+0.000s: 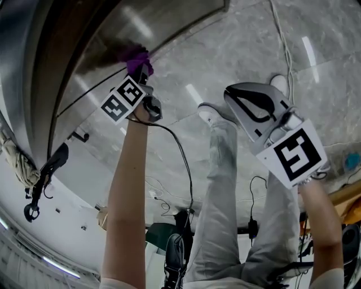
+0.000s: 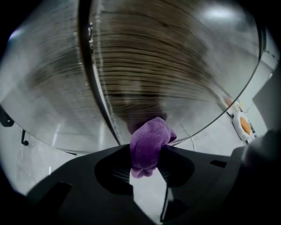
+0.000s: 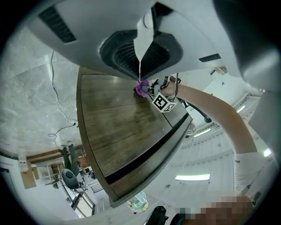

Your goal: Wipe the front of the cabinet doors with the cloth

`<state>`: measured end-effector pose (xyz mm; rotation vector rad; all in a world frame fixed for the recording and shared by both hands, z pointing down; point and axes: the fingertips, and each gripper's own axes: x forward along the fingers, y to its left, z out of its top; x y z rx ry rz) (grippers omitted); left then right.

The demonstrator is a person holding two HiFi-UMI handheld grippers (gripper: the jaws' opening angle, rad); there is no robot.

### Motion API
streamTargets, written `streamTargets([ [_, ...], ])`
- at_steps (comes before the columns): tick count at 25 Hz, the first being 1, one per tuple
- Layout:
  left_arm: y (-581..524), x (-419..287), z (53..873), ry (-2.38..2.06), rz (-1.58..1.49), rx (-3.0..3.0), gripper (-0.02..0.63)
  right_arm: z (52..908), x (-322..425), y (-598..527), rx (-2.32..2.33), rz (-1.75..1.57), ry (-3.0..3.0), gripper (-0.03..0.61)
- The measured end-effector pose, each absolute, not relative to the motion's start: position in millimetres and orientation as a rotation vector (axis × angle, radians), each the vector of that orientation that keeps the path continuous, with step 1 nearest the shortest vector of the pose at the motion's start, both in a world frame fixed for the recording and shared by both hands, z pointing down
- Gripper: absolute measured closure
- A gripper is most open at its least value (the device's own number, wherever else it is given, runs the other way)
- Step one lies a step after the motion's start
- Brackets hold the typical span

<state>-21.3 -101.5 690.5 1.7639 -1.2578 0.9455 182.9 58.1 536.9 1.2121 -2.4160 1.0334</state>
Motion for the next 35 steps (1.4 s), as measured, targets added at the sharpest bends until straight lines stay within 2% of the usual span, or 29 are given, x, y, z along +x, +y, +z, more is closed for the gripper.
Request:
streamTargets([
  [6,-95.9,-65.9,693.0,-1.425,1.030,1.666,0.468,536.3,204.3,64.3,1.215,1.040,-2.421,0.549],
  [9,-82.7,-56.6,701.3,-1.417,1.088,1.650,0.468,539.8,235.1,69.1,1.258,1.054,-2.400,0.549],
  [13,-68.4,9.1,720.9,-1.300,1.133,1.703,0.468,551.5,284.5,78.5,1.308,1.075,-2.342,0.549],
  [20,-67.8,188.9,748.9,-1.049,1.099,1.872,0.468,570.2,361.7,88.7,1.390,1.098,-2.267,0.549],
  [23,-70.3,243.4,757.7,-0.957,1.121,1.935,0.468,577.2,384.9,87.2,1.443,1.122,-2.235,0.549],
  [29,-86.5,277.2,772.7,-0.918,1.173,1.962,0.468,589.6,407.2,83.5,1.509,1.155,-2.203,0.549],
  [35,-89.5,247.3,783.6,-0.878,1.242,1.944,0.468,595.2,392.8,75.4,1.473,1.134,-2.216,0.549],
])
